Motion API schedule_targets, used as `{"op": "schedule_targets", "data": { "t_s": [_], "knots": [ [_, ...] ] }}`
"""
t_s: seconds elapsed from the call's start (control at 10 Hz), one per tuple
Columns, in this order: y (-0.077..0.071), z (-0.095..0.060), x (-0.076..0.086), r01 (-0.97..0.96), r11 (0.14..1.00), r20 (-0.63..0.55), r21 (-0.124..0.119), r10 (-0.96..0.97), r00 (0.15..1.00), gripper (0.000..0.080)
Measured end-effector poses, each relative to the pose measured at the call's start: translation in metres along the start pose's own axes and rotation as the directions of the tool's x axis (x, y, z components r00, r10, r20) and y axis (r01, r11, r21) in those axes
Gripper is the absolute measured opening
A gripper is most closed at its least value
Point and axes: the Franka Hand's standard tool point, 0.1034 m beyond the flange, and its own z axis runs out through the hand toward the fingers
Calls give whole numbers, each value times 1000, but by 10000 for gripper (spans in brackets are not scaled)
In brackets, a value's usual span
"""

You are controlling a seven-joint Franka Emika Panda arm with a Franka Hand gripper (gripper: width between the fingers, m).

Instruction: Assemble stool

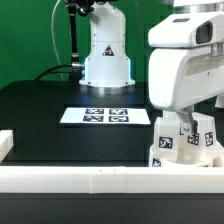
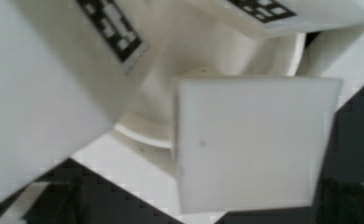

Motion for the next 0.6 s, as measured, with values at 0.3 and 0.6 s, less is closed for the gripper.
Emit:
{"op": "schedule_targets", "data": {
  "t_s": [0.3,0.6],
  "knots": [
    [-6,6,-3,2,1000,4,3,-2,1000,648],
    [-7,6,-3,4,1000,4,4,-4,1000,648]
  ]
}}
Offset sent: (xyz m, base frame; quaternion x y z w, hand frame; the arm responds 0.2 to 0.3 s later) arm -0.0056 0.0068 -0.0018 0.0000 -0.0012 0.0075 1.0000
